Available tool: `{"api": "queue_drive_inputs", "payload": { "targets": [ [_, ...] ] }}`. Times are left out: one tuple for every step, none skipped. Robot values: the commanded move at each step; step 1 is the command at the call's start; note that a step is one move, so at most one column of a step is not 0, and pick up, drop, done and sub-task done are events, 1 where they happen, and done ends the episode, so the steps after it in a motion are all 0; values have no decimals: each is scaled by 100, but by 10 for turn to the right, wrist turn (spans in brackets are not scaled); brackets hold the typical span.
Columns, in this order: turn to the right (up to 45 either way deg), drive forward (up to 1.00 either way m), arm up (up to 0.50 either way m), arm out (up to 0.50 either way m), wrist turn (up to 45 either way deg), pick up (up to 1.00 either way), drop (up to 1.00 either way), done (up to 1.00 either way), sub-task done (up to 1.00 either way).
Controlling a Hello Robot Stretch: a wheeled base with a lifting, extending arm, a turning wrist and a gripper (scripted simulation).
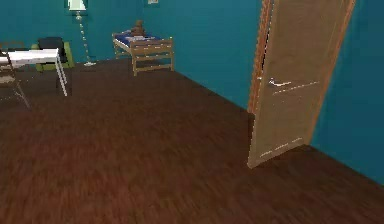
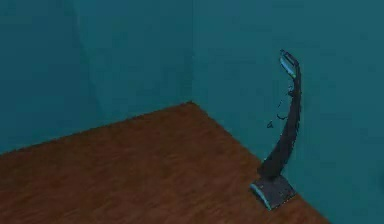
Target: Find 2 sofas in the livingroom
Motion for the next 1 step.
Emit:
{"api": "queue_drive_inputs", "payload": {
  "targets": [
    [0, 100, 0, 0, 0, 0, 0, 0, 0]
  ]
}}
